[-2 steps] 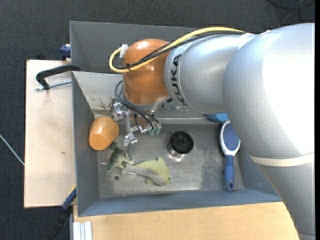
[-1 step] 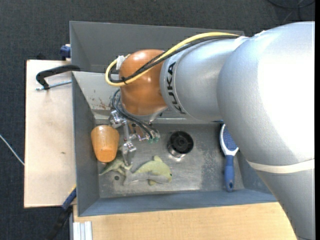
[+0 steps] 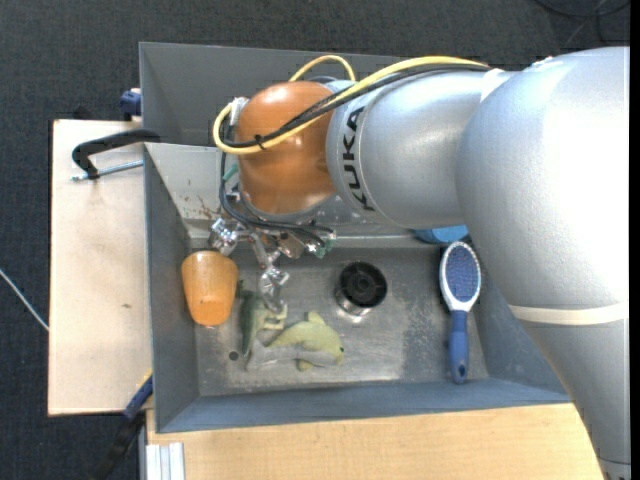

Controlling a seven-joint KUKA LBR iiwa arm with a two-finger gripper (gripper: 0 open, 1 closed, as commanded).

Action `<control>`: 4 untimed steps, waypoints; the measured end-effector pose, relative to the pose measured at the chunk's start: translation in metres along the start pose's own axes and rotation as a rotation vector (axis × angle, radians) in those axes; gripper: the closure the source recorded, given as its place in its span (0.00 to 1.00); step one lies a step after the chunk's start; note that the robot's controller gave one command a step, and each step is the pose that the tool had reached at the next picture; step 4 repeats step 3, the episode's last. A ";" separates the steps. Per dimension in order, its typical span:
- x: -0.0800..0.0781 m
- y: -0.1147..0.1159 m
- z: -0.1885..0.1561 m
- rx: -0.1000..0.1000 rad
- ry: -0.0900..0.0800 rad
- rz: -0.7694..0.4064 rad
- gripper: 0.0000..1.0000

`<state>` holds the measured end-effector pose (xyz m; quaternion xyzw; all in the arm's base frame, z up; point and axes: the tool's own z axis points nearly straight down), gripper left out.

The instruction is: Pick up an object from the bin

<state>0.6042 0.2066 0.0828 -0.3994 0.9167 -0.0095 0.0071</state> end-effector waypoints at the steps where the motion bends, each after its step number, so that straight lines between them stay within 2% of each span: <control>1: 0.015 0.037 0.007 -0.019 -0.007 -0.464 0.00; 2: 0.016 0.036 0.007 -0.021 -0.003 -0.463 1.00; 3: 0.011 0.037 -0.124 -0.016 -0.014 -0.672 1.00; 4: 0.011 0.037 -0.124 -0.016 -0.014 -0.672 1.00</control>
Offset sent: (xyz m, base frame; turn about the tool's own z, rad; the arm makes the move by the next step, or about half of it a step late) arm -0.0393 0.0118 -0.0115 -0.4655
